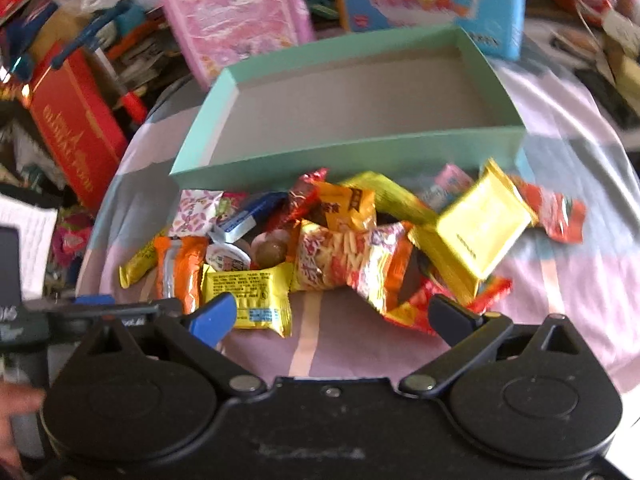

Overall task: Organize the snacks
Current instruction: 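Grasp the orange wafer bar with the left tool while the right grasps the yellow packet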

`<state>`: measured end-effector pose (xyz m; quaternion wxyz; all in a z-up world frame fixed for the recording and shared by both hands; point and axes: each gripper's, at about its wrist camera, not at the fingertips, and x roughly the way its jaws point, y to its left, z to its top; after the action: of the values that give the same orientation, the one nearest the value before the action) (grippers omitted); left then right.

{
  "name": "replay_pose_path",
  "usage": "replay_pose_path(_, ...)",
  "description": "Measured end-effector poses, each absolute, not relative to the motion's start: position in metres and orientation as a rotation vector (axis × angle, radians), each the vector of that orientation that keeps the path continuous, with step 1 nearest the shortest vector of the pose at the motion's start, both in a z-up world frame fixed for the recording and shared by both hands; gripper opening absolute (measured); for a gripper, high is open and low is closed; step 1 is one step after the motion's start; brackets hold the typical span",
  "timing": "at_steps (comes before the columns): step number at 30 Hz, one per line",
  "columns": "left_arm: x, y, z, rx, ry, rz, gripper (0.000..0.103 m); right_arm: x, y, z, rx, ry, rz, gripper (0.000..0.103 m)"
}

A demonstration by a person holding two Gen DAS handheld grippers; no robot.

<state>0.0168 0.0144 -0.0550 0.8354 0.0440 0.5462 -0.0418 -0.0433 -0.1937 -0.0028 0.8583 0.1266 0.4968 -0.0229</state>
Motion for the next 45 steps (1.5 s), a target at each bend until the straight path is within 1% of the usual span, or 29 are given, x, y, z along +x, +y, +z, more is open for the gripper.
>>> replay_pose_path(2, 0.018, 0.009, -0.060, 0.106, 1.150, -0.110, 0.101, -0.039, -0.191, -0.004, 0.274, 1.065, -0.013, 0.103)
replay_pose_path(5, 0.019, 0.006, -0.067, 0.143, 1.143, -0.115, 0.094, -0.032, -0.182, -0.006, 0.252, 1.089, 0.034, 0.103)
replay_pose_path(7, 0.020, 0.013, -0.068, 0.131, 1.144, -0.104, 0.094, -0.028, -0.171, -0.005, 0.207, 1.079, 0.086, 0.103)
replay_pose_path(9, 0.021, 0.024, -0.068, 0.105, 1.149, -0.088, 0.094, -0.021, -0.158, -0.005, 0.162, 1.060, 0.144, 0.094)
replay_pose_path(10, 0.021, 0.029, -0.067, 0.091, 1.151, -0.085, 0.094, -0.017, -0.149, -0.007, 0.147, 1.053, 0.174, 0.086)
replay_pose_path(11, 0.021, 0.035, -0.067, 0.077, 1.153, -0.085, 0.094, -0.012, -0.143, -0.010, 0.136, 1.053, 0.204, 0.076)
replay_pose_path(12, 0.021, 0.039, -0.067, 0.066, 1.152, -0.082, 0.094, -0.005, -0.137, -0.013, 0.122, 1.053, 0.234, 0.071)
replay_pose_path(13, 0.020, 0.043, -0.066, 0.059, 1.149, -0.080, 0.094, 0.002, -0.131, -0.016, 0.101, 1.056, 0.254, 0.061)
replay_pose_path(14, 0.020, 0.046, -0.066, 0.054, 1.147, -0.077, 0.094, 0.009, -0.126, -0.020, 0.082, 1.059, 0.271, 0.056)
replay_pose_path(19, 0.019, 0.060, -0.064, 0.016, 1.141, -0.083, 0.094, 0.041, -0.114, -0.042, 0.046, 1.124, 0.344, 0.056)
replay_pose_path(23, 0.020, 0.063, -0.063, 0.009, 1.132, -0.100, 0.094, 0.038, -0.112, -0.042, 0.026, 1.171, 0.398, 0.056)
replay_pose_path(25, 0.022, 0.064, -0.064, -0.002, 1.137, -0.107, 0.091, 0.030, -0.108, -0.042, 0.001, 1.186, 0.419, 0.055)
replay_pose_path(27, 0.023, 0.064, -0.064, -0.014, 1.140, -0.117, 0.085, 0.027, -0.102, -0.043, -0.031, 1.192, 0.429, 0.057)
replay_pose_path(28, 0.022, 0.063, -0.064, -0.016, 1.139, -0.122, 0.083, 0.025, -0.099, -0.044, -0.048, 1.191, 0.437, 0.060)
replay_pose_path(29, 0.022, 0.062, -0.064, -0.017, 1.139, -0.128, 0.080, 0.023, -0.095, -0.045, -0.073, 1.190, 0.444, 0.062)
replay_pose_path(32, 0.021, 0.062, -0.063, -0.023, 1.136, -0.151, 0.072, 0.020, -0.085, -0.045, -0.172, 1.181, 0.468, 0.062)
replay_pose_path(33, 0.021, 0.063, -0.063, -0.023, 1.136, -0.155, 0.071, 0.020, -0.081, -0.044, -0.225, 1.176, 0.486, 0.062)
replay_pose_path(38, 0.020, 0.068, -0.063, -0.047, 1.143, -0.148, 0.071, 0.032, -0.064, -0.043, -0.424, 1.175, 0.601, 0.061)
replay_pose_path(40, 0.020, 0.069, -0.062, -0.049, 1.144, -0.146, 0.071, 0.038, -0.061, -0.050, -0.451, 1.201, 0.637, 0.063)
replay_pose_path(45, 0.021, 0.064, -0.062, -0.014, 1.154, -0.155, 0.071, 0.036, -0.068, -0.054, -0.421, 1.250, 0.676, 0.063)
